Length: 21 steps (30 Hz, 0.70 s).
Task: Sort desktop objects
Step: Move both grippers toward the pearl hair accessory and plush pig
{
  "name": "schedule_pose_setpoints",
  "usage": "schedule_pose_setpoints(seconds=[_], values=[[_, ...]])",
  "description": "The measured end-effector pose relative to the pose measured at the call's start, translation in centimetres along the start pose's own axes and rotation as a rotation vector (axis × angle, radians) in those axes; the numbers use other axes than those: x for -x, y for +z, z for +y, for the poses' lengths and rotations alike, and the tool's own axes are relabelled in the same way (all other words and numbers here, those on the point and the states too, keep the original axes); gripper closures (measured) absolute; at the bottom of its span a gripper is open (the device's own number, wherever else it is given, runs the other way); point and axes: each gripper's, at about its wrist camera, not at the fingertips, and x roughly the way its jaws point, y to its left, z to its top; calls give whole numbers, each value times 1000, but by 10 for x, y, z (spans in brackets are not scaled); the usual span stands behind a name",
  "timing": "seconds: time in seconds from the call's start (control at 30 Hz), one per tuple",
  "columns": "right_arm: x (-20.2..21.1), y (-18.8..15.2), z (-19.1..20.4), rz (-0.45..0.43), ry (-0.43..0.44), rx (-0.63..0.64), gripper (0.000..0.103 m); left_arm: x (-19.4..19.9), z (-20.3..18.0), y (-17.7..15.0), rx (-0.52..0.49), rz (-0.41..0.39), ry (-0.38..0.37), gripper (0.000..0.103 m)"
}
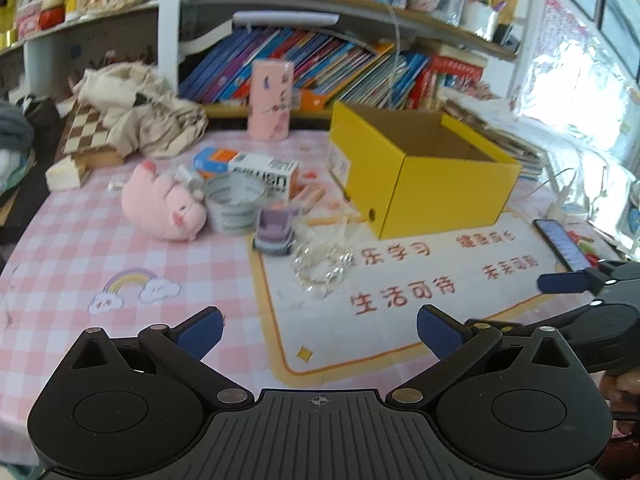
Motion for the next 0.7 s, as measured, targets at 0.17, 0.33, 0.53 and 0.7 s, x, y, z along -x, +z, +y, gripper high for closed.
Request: schedule_pose_setpoints(seconds=[0.17,0.33,0.53,0.7], values=[[-3,2,4,4,23,14,0,1,4,1,14,-11,-10,0],[-6,3,5,17,46,16,0,0,3,-1,10,-15,-26,0],[-11,5,7,31,65,22,0,-4,-2,-3,-12,9,-21,0],[-16,8,9,33,97,42,1,-5,-1,-3,3,15,-3,0]])
